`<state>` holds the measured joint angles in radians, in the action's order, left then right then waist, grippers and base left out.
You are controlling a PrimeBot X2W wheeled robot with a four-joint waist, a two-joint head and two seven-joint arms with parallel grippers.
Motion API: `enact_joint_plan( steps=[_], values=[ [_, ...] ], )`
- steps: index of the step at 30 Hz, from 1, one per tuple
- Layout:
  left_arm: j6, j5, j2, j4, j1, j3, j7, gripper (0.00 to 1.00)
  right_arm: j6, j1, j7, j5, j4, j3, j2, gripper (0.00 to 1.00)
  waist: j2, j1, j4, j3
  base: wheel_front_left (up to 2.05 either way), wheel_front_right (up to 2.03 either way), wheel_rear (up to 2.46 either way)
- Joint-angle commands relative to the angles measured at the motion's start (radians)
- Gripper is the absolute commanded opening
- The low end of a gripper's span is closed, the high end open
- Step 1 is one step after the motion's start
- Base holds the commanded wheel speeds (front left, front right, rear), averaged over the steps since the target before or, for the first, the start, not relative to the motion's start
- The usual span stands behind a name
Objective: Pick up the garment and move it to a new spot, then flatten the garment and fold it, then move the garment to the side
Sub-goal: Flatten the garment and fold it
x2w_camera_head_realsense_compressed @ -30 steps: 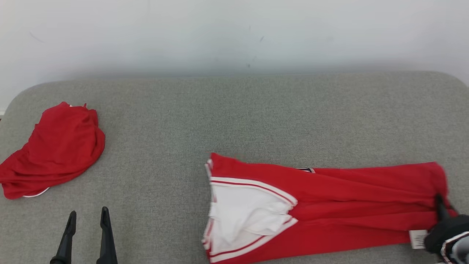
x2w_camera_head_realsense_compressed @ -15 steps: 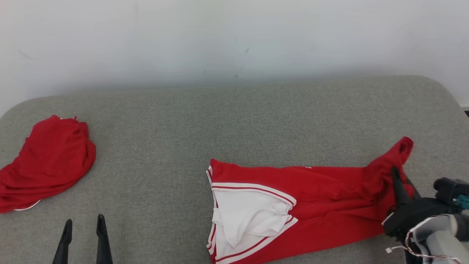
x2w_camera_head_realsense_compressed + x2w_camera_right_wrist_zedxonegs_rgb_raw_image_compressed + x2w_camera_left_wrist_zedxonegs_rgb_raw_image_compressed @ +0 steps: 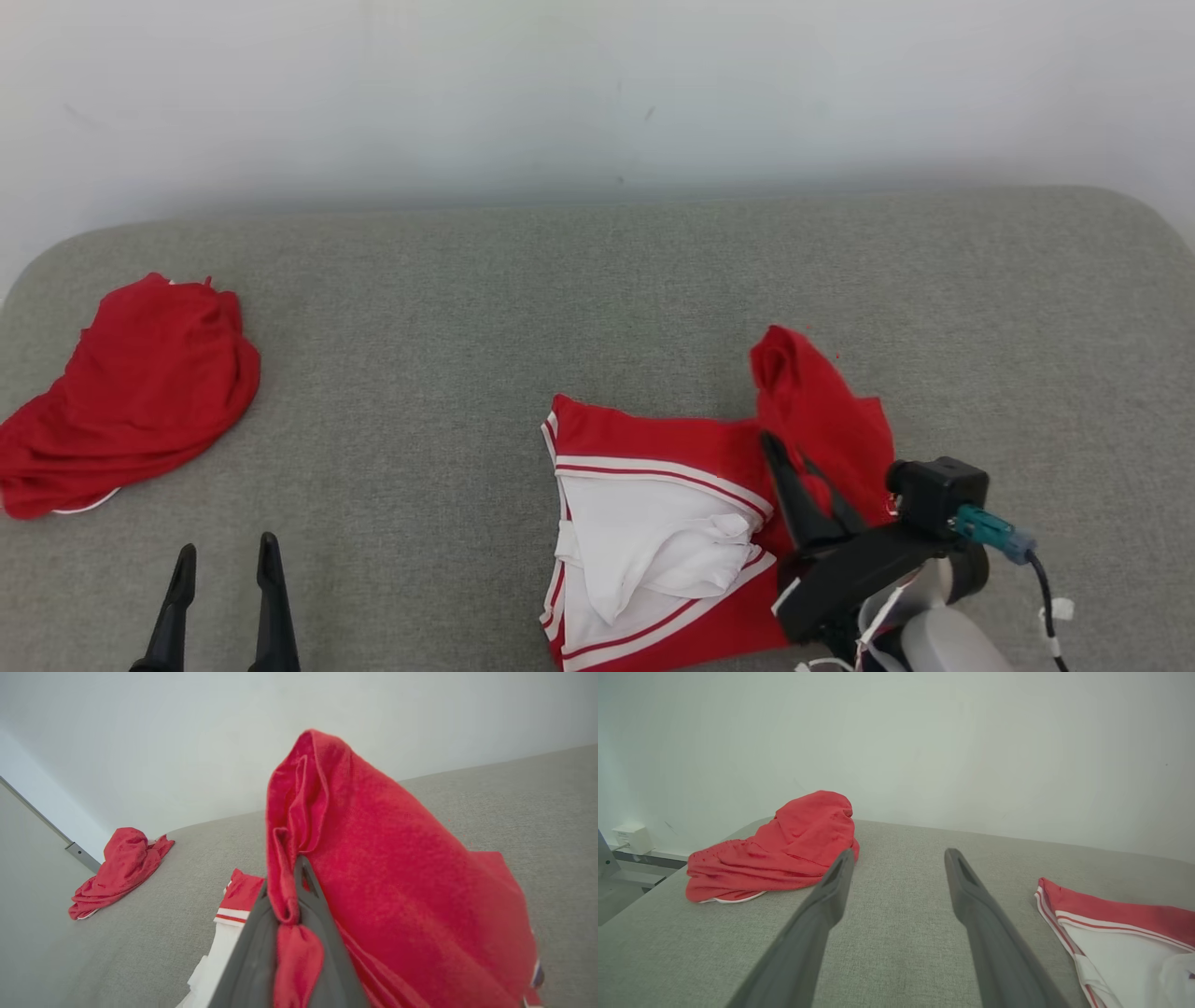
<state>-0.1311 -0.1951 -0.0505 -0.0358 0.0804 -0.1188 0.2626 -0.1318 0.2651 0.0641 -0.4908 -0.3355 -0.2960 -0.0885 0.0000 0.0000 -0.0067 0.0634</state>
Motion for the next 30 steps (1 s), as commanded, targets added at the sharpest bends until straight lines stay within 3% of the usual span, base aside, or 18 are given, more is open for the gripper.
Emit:
enact_joint_plan(
  steps=[1, 11, 21, 22, 23, 30],
  values=[
    [0.001, -0.015, 0.000, -0.002, -0.009, 0.000, 0.003, 1.00, 0.002, -0.005, -0.007, 0.006, 0.009, -0.016, 0.014, 0.00, 0.0000, 0.0000, 0.016, 0.005, 0.00, 0.00, 0.00],
    [0.001, -0.019, 0.000, -0.015, -0.025, 0.025, 0.003, 1.00, 0.002, 0.024, 0.004, -0.062, -0.035, -0.139, 0.039, 0.00, 0.0000, 0.0000, 0.079, 0.016, 0.00, 0.00, 0.00],
    [0.001, -0.027, 0.000, -0.030, -0.043, 0.042, 0.003, 1.00, 0.002, 0.102, 0.063, -0.157, -0.168, -0.270, 0.038, 0.00, 0.0000, 0.0000, 0.121, 0.021, 0.00, 0.00, 0.00],
    [0.001, -0.028, 0.000, -0.031, -0.043, 0.042, 0.003, 1.00, 0.002, 0.111, 0.070, -0.161, -0.181, -0.279, 0.038, 0.39, 0.0000, 0.0000, 0.121, 0.022, 0.00, 0.00, 0.00],
    [0.001, -0.029, 0.000, -0.031, -0.042, 0.042, 0.003, 1.00, 0.002, 0.117, 0.073, -0.164, -0.195, -0.286, 0.038, 1.00, 0.0000, 0.0000, 0.120, 0.022, 0.00, 0.00, 0.00],
    [0.003, -0.033, 0.000, -0.034, -0.040, 0.028, 0.003, 1.00, 0.002, 0.173, 0.150, -0.146, -0.232, -0.255, 0.038, 1.00, 0.0000, 0.0000, 0.086, 0.018, 0.00, 0.00, 0.00]
  ],
)
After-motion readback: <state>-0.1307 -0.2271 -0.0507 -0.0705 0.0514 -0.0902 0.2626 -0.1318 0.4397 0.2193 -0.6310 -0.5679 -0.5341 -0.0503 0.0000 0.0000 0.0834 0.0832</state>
